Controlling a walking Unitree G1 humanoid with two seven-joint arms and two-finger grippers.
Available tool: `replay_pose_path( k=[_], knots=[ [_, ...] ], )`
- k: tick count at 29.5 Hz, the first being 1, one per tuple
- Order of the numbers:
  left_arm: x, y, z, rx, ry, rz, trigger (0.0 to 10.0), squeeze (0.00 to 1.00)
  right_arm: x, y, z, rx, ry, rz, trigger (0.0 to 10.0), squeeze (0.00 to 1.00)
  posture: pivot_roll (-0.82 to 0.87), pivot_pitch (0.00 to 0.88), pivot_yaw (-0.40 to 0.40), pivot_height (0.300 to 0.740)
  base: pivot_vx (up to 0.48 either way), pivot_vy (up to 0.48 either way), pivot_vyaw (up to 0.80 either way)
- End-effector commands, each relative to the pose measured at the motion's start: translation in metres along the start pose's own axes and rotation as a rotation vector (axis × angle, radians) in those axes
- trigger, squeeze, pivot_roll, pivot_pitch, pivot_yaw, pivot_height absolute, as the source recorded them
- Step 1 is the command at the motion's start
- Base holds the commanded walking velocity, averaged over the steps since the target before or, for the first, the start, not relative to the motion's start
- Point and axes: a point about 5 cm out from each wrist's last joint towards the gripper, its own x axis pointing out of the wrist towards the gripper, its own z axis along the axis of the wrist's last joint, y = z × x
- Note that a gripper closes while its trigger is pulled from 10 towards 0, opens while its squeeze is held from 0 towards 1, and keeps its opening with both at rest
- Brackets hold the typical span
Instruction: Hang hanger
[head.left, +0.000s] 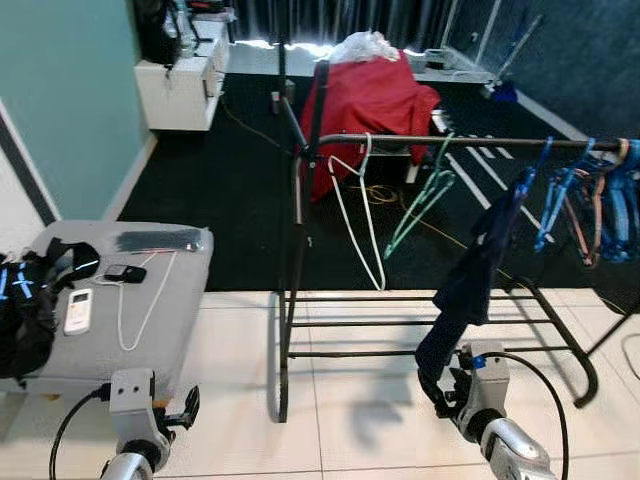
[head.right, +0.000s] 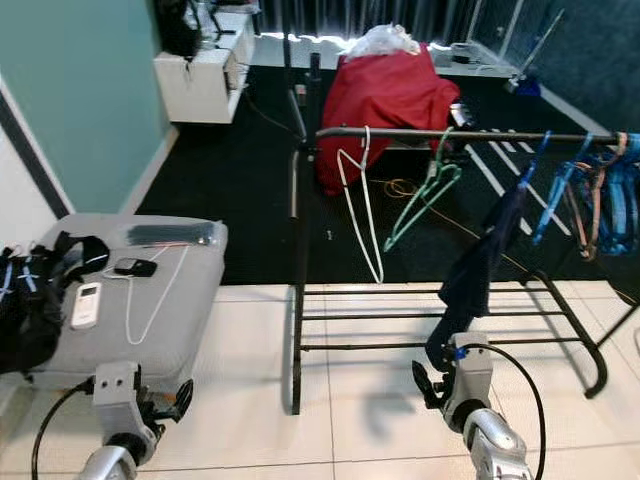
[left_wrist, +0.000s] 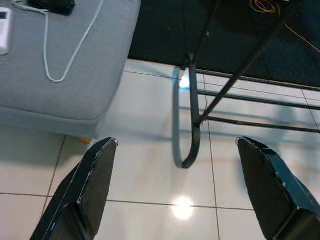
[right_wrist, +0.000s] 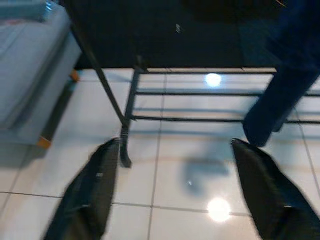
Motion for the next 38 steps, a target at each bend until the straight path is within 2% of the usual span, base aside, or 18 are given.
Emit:
replay_pose_path(
  k=[1, 4, 14, 15, 16, 17, 22, 27, 28, 29, 30, 31, 32, 33, 34, 35, 36, 38],
  knots=[
    [-0.003, -0.003, -0.007, 0.005, 0.024, -0.006, 10.0, 0.00, -0.001, -0.001, 0.000, 0.005, -0.015, -0.001, 10.0, 1.00, -0.03, 0.081, -0.054, 0.740, 0.000, -0.480, 0.00],
    [0.004, -0.011, -0.005, -0.004, 0.036, -0.008, 10.0, 0.00, -0.001, -0.001, 0.002, 0.005, -0.017, -0.004, 10.0, 1.00, -0.03, 0.081, -0.055, 0.740, 0.000, -0.480, 0.00],
    [0.012, -0.017, 0.009, 0.003, 0.004, -0.023, 10.0, 0.00, 0.002, 0.001, 0.006, 0.004, -0.026, -0.005, 10.0, 1.00, -0.04, 0.080, -0.056, 0.740, 0.000, -0.480, 0.00],
    [0.012, -0.017, 0.010, 0.003, -0.003, -0.024, 10.0, 0.00, 0.002, 0.001, 0.006, 0.003, -0.026, -0.006, 10.0, 0.65, -0.04, 0.080, -0.056, 0.740, 0.000, -0.480, 0.00],
    [0.012, -0.017, 0.010, 0.003, -0.003, -0.024, 10.0, 0.00, 0.002, 0.001, 0.006, 0.003, -0.026, -0.006, 10.0, 0.65, -0.04, 0.080, -0.056, 0.740, 0.000, -0.480, 0.00],
    [0.012, -0.019, 0.011, 0.004, -0.011, -0.025, 10.0, 0.00, 0.002, 0.000, 0.006, 0.001, -0.025, -0.008, 10.0, 0.00, -0.04, 0.078, -0.057, 0.740, 0.000, 0.000, 0.00],
    [0.011, -0.024, 0.014, 0.004, -0.034, -0.029, 10.0, 0.00, 0.001, 0.000, 0.008, -0.019, -0.029, -0.010, 10.0, 0.00, -0.04, 0.078, -0.057, 0.740, 0.000, 0.000, 0.00],
    [0.011, -0.025, 0.016, 0.004, -0.043, -0.030, 10.0, 0.00, 0.004, -0.002, 0.026, -0.016, -0.106, -0.015, 10.0, 0.00, -0.04, 0.082, -0.046, 0.740, 0.000, -0.384, 0.00],
    [0.010, -0.026, 0.017, 0.004, -0.044, -0.031, 10.0, 0.00, 0.007, -0.003, 0.037, -0.024, -0.147, -0.012, 10.0, 0.00, -0.05, 0.083, -0.040, 0.740, 0.000, -0.480, 0.00],
    [0.010, -0.026, 0.017, 0.004, -0.044, -0.031, 10.0, 0.00, 0.007, -0.003, 0.037, -0.024, -0.147, -0.012, 10.0, 0.00, -0.05, 0.083, -0.040, 0.740, 0.000, -0.480, 0.00],
    [0.010, -0.027, 0.018, 0.004, -0.046, -0.034, 10.0, 0.00, 0.011, 0.000, 0.057, -0.031, -0.215, 0.011, 10.0, 0.00, -0.05, 0.084, -0.038, 0.740, 0.000, -0.274, 0.00],
    [0.010, -0.027, 0.018, 0.004, -0.046, -0.034, 10.0, 0.00, 0.011, 0.000, 0.057, -0.031, -0.215, 0.011, 10.0, 0.00, -0.05, 0.084, -0.038, 0.740, 0.000, -0.274, 0.00],
    [0.009, -0.028, 0.019, 0.003, -0.047, -0.036, 10.0, 0.00, 0.015, 0.005, 0.074, -0.046, -0.268, 0.037, 10.0, 0.00, -0.05, 0.084, -0.038, 0.740, 0.000, 0.000, 0.00],
    [0.009, -0.028, 0.019, 0.003, -0.047, -0.036, 10.0, 0.00, 0.015, 0.005, 0.074, -0.046, -0.268, 0.037, 10.0, 0.00, -0.05, 0.084, -0.038, 0.740, 0.000, 0.000, 0.00],
    [0.008, -0.029, 0.020, 0.004, -0.049, -0.040, 10.0, 0.00, 0.020, 0.015, 0.092, -0.074, -0.321, 0.087, 10.0, 0.00, -0.05, 0.082, -0.040, 0.740, 0.000, 0.000, 0.00],
    [0.008, -0.029, 0.020, 0.004, -0.049, -0.040, 10.0, 0.00, 0.020, 0.015, 0.092, -0.074, -0.321, 0.087, 10.0, 0.00, -0.05, 0.082, -0.040, 0.740, 0.000, 0.000, 0.00],
    [0.008, -0.031, 0.022, 0.010, -0.054, -0.047, 10.0, 0.00, 0.023, 0.025, 0.104, -0.107, -0.348, 0.136, 10.0, 0.00, -0.05, 0.079, -0.046, 0.740, 0.000, -0.480, 0.00],
    [0.008, -0.031, 0.022, 0.010, -0.054, -0.047, 10.0, 0.00, 0.023, 0.025, 0.104, -0.107, -0.348, 0.136, 10.0, 0.00, -0.05, 0.079, -0.046, 0.740, 0.000, -0.480, 0.00]
  ],
)
